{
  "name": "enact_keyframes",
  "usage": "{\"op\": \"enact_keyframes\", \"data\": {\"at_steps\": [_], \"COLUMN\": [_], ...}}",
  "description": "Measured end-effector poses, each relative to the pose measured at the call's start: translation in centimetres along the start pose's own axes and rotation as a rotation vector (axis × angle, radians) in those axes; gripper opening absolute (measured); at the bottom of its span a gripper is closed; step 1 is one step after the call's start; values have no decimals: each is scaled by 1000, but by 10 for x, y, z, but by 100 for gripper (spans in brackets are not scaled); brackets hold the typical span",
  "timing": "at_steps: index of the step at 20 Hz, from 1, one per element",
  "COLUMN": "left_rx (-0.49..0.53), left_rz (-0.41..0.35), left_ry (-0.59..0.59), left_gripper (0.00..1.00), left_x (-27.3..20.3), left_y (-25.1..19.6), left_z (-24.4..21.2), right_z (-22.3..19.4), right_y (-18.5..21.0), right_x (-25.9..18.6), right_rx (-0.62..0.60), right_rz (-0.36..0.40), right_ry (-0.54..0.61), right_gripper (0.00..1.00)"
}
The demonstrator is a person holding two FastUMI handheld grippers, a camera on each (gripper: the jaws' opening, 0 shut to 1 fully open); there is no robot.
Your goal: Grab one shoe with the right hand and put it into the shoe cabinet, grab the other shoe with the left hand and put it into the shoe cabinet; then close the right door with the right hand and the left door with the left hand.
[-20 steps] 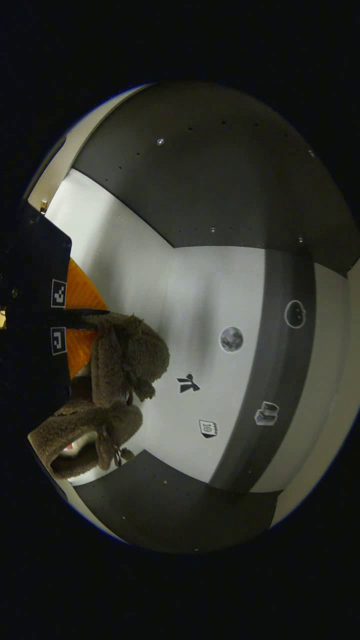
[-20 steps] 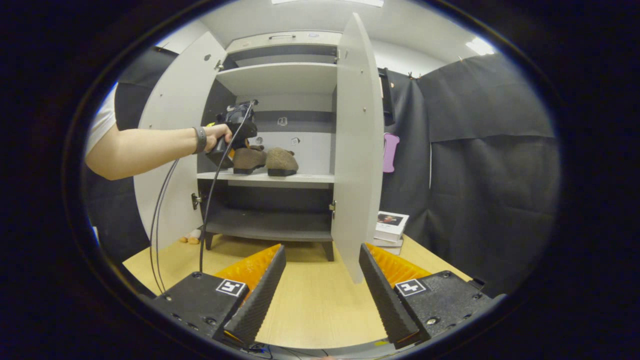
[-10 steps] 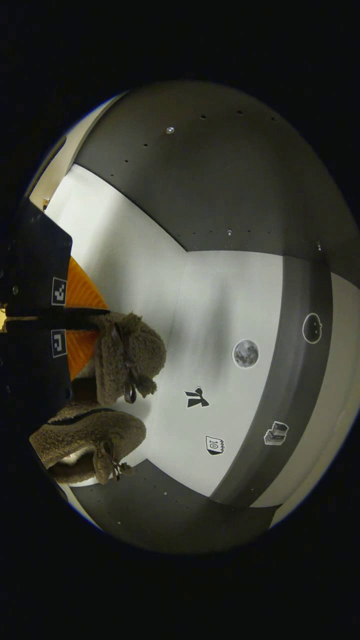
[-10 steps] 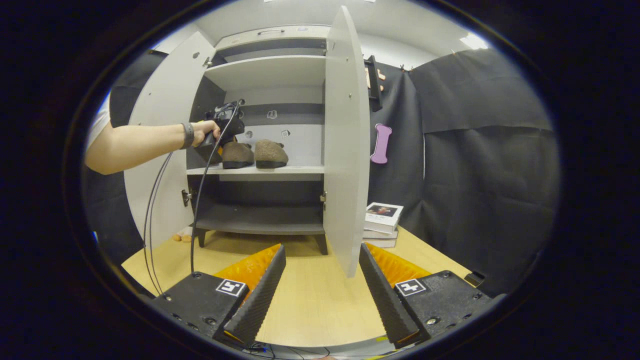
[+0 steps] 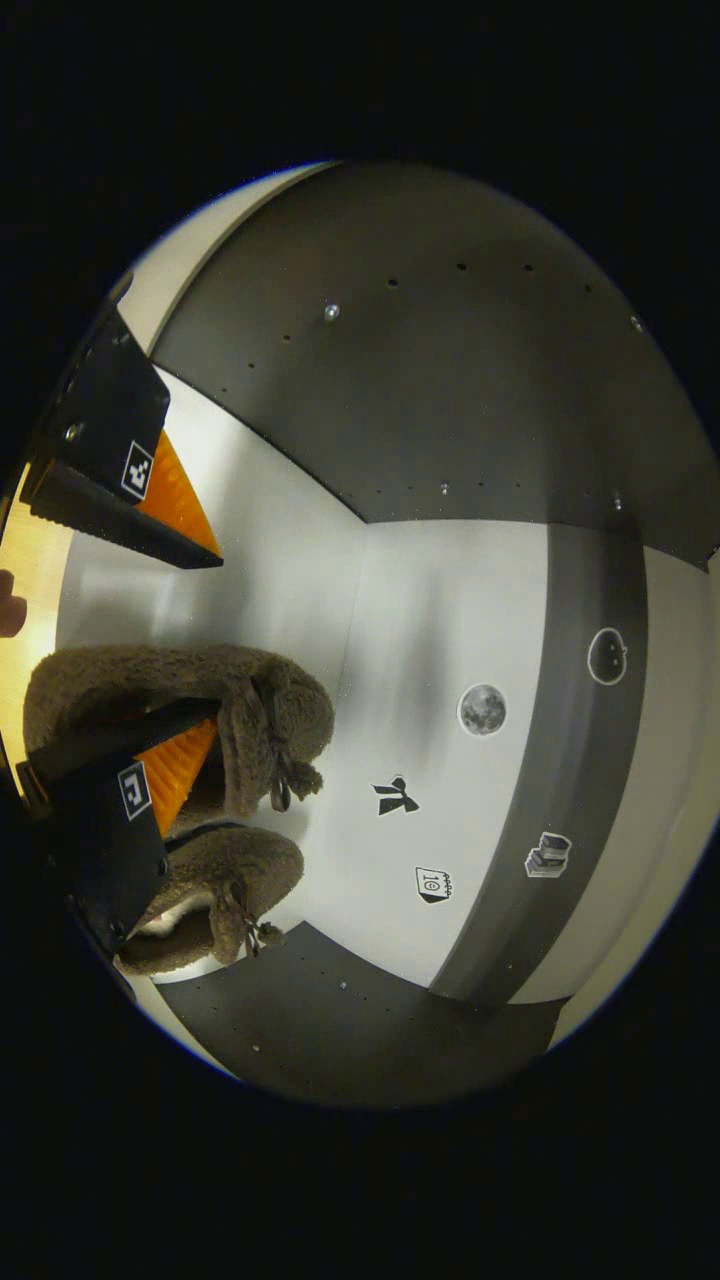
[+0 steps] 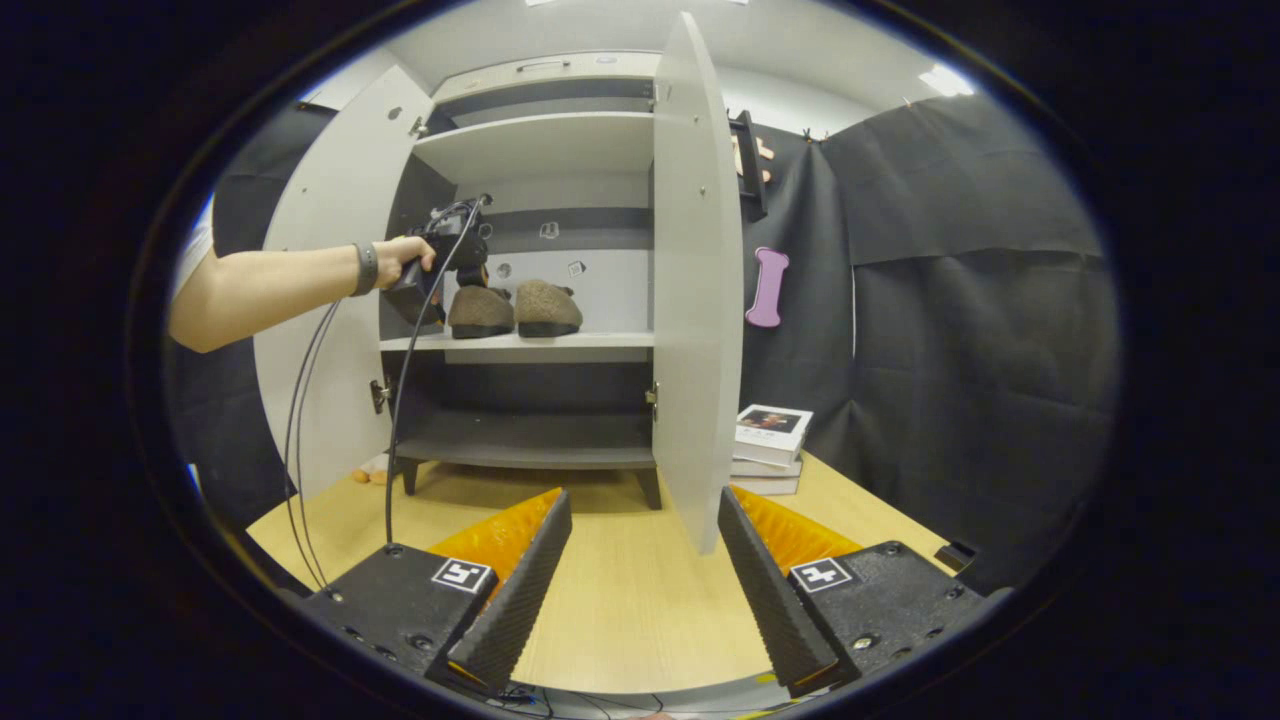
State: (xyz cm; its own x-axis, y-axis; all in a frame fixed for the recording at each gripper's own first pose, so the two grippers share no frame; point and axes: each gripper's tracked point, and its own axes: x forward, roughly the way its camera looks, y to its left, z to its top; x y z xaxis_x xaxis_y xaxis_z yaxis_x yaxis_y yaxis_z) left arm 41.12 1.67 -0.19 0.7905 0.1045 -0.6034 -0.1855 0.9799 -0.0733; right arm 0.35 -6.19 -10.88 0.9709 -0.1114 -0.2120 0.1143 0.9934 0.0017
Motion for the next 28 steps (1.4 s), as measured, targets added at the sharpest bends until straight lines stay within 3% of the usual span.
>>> {"op": "enact_keyframes", "data": {"at_steps": [1,3,5,8,13,16,24,28], "left_rx": [-7,-9,0,19,23,41,146,126], "left_rz": [-8,-16,-44,-136,-218,-202,-143,-148], "left_ry": [-16,-65,-129,-280,-452,-563,-646,-656], "left_gripper": [84,92,93,94,94,94,94,94], "left_x": [-7,-26,-51,-101,-172,-213,-283,-309], "left_y": [0,4,1,-12,-7,3,29,33], "left_z": [4,13,21,31,-8,-42,-147,-177], "right_z": [0,0,0,-3,-3,0,23,36], "right_y": [2,4,8,14,17,11,26,35], "right_x": [-1,-2,-4,-6,-11,-8,-8,-15], "right_rx": [3,7,11,28,60,17,-33,-16], "right_rz": [4,12,20,41,67,56,100,125], "right_ry": [-1,-3,-4,6,15,0,-50,-77], "right_gripper": [94,94,94,94,94,94,94,94]}}
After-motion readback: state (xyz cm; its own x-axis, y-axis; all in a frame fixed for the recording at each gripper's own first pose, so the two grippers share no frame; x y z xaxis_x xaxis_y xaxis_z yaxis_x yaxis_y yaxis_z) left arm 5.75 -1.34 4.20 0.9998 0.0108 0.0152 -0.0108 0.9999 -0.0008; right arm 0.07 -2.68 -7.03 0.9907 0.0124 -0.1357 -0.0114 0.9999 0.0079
